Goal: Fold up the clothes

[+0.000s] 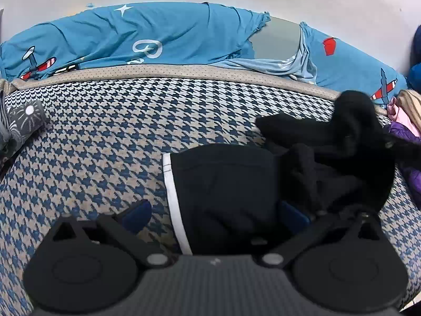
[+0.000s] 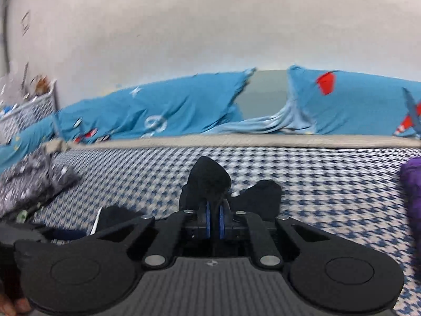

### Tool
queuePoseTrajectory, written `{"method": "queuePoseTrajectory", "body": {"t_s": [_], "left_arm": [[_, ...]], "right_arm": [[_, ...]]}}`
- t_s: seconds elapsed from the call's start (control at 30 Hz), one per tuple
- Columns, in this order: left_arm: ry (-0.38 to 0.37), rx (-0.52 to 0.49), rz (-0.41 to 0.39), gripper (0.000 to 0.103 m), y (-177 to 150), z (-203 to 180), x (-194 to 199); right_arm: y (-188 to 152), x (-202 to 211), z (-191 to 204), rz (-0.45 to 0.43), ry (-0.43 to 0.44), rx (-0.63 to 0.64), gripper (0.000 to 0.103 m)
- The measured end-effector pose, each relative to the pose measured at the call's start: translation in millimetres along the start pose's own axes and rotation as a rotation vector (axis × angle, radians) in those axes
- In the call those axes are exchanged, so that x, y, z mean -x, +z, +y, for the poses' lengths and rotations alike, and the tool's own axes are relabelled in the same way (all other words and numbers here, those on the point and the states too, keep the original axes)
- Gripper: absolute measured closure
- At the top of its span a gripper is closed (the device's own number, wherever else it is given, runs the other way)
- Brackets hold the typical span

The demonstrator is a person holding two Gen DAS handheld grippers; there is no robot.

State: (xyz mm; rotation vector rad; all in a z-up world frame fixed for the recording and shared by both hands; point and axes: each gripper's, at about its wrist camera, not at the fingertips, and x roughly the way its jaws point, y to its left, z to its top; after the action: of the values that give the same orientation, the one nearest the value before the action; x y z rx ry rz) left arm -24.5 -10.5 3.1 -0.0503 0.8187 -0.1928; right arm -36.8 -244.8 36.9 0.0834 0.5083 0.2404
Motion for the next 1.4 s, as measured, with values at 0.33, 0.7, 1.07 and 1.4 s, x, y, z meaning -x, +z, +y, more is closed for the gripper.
{"method": "queuePoseTrajectory", "body": {"t_s": [0.33, 0.7, 1.07, 1.4], "left_arm": [[0.046, 0.010, -0.034, 0.000, -1.6, 1.8, 7.0], [0.125, 0.071, -0.032, 0.000, -14.5, 20.1, 14.5], [0.239, 0.182, 0.009, 0.000, -33.8, 45.3, 19.2], [0.192, 0.210, -0.007, 0.000, -47.0, 40.5, 36.7]], "right_arm": [[2.9, 28.3, -47.3, -0.030, -0.174, -0.085, 0.095], [-8.3, 62.4, -92.6, -0.016, -0.346, -0.170, 0.095], [-29.5, 88.2, -115.3, 0.034, -0.463, -0.267, 0.095], [-33.9, 108.9, -114.7, -0.019, -0.495, -0.298, 0.082]]}}
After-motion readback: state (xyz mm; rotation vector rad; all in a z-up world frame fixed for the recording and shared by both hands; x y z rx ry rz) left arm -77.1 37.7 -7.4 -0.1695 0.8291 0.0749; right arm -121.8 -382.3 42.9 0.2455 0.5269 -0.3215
